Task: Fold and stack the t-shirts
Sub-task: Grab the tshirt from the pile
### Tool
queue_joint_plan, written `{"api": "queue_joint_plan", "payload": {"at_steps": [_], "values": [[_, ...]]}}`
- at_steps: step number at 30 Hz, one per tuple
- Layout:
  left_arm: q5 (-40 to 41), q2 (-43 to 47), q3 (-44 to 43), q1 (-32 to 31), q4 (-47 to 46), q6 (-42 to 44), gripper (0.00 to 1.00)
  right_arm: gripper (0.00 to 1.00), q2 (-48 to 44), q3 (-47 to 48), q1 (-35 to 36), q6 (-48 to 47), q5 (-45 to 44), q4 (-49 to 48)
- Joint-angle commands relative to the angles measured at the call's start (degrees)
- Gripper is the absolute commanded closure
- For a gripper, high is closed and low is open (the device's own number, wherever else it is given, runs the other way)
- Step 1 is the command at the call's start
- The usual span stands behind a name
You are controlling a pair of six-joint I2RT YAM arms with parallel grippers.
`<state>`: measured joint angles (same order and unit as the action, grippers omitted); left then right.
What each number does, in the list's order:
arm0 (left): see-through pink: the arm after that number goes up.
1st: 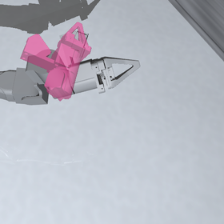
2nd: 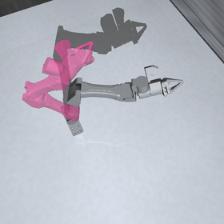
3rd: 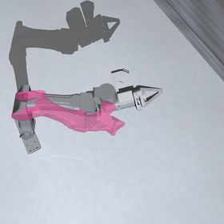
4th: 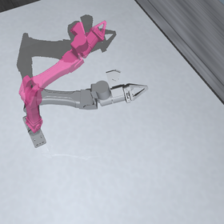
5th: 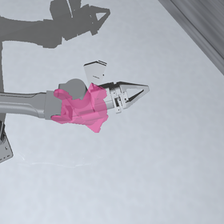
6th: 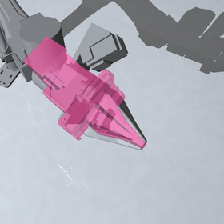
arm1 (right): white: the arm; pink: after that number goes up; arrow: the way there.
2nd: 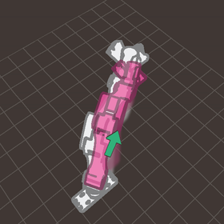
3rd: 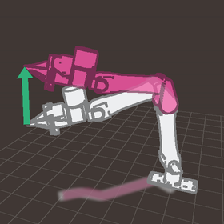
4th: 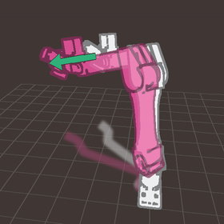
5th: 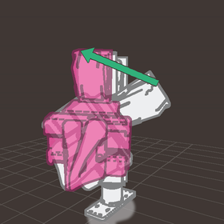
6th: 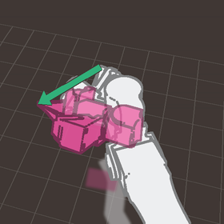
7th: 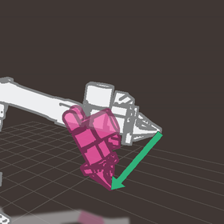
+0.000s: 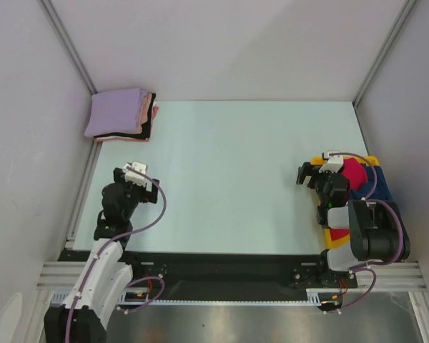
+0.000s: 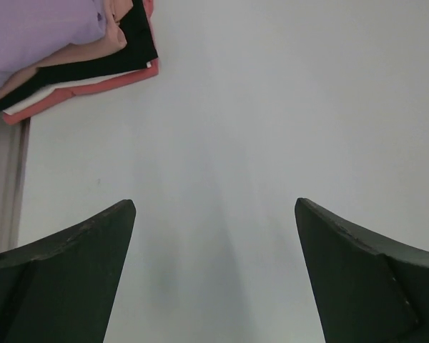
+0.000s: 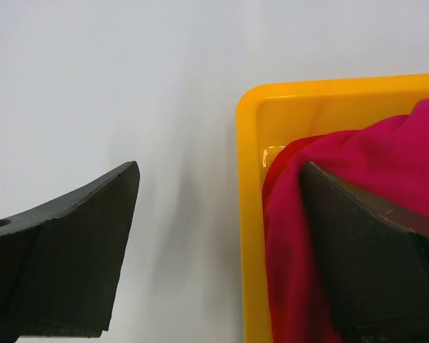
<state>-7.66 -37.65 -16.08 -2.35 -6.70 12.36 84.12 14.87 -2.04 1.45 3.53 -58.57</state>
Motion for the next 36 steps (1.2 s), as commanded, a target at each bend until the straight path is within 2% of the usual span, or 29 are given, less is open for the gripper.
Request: {"api": "queue_joint_plan", "payload": {"at_steps": [1, 2, 3, 4, 5, 7, 8, 9, 10, 11, 13, 15, 17, 18, 19, 21, 22, 25, 27, 32, 36], "values": [[3.24, 1.61, -3.08, -0.02, -2.34, 8.56, 0.0, 0.0, 0.17, 1.21, 0.29, -0.49, 0.51, -1.81], [7.18, 1.79, -3.26, -0.02, -5.57, 7.34, 0.0, 0.0, -0.87, 2.08, 0.29, -0.4, 0.34, 1.4], [16.1, 1.7, -3.52, -0.02, -6.3, 3.59, 0.0, 0.0, -2.54, 5.66, 0.29, -0.66, 0.51, 5.87], [20.54, 1.27, -4.83, 0.06, -6.83, 1.63, 0.0, 0.0, -6.47, 9.17, 0.29, -0.49, -0.62, 11.92], [23.19, 0.13, -5.89, 0.15, -6.57, 0.31, 0.0, 0.0, -7.9, 12.17, 0.29, 0.12, -1.85, 23.29], [25.06, -1.28, -10.08, 0.76, -3.08, -3.82, 0.0, 0.0, -12.72, 18.92, 0.29, 4.5, -6.75, 29.27], [24.98, -2.59, -11.68, 0.94, 2.42, -5.75, 0.0, 0.0, -14.4, 20.62, 0.11, 6.35, -8.43, 33.47], [23.93, -3.3, -13.44, 1.12, 5.7, -9.86, 0.0, 0.0, -15.9, 22.9, -0.06, 7.93, -9.5, 36.3], [13.91, -3.83, -16.41, 1.73, 12.17, -10.07, 0.0, 0.0, -18.52, 27.18, -0.24, 12.48, -10.55, 43.81], [5.55, -4.97, -17.66, 1.82, 14.85, -8.77, 0.0, 0.0, -19.51, 29.49, -0.59, 14.09, -10.74, 47.19], [-10.52, -6.55, -20.38, 1.82, 19.6, -6.73, 0.0, 0.0, -20.83, 32.66, -1.03, 12.89, -5.66, 54.91], [-16.57, -9.97, -22.15, 1.65, 25.05, -7.26, 0.0, 0.05, -21.36, 36.79, -1.21, 11.47, -1.88, 60.64], [-17.57, -15.05, -26.36, 0.25, 31.55, -5.17, 0.0, 0.09, -19.97, 42.05, -1.3, 14.62, -5.61, 72.15], [-16.0, -17.09, -28.2, -0.54, 34.18, -3.76, 0.0, 0.09, -19.0, 43.99, -1.3, 15.94, -11.56, 76.45], [-14.24, -21.11, -32.48, -2.38, 39.52, -2.01, 0.0, 0.09, -17.95, 45.49, -1.47, 17.78, -15.18, 85.46], [-7.13, -25.17, -38.73, -5.71, 44.38, 3.27, 0.0, 0.09, -13.73, 48.23, -3.39, 24.27, -24.3, 93.86], [-5.28, -28.5, -40.51, -6.78, 48.75, 4.85, 0.0, 0.09, -12.15, 48.49, -4.88, 26.39, -25.75, 100.77], [-2.54, -33.0, -46.21, -8.54, 54.84, 8.2, 0.0, 0.1, -8.19, 47.88, -12.18, 32.55, -25.68, 109.85], [-3.23, -32.93, -47.38, -8.64, 55.3, 8.12, 0.0, 0.09, -8.09, 47.53, -14.73, 35.72, -29.86, 113.57], [-5.08, -32.14, -48.17, -8.72, 53.28, 4.27, 0.0, 0.1, -19.67, 44.81, -18.96, 38.97, -36.13, 115.43], [-9.03, -32.49, -47.65, -8.99, 51.53, 0.39, 0.0, 0.11, -23.21, 40.95, -24.66, 41.0, -36.32, 114.91]]}}
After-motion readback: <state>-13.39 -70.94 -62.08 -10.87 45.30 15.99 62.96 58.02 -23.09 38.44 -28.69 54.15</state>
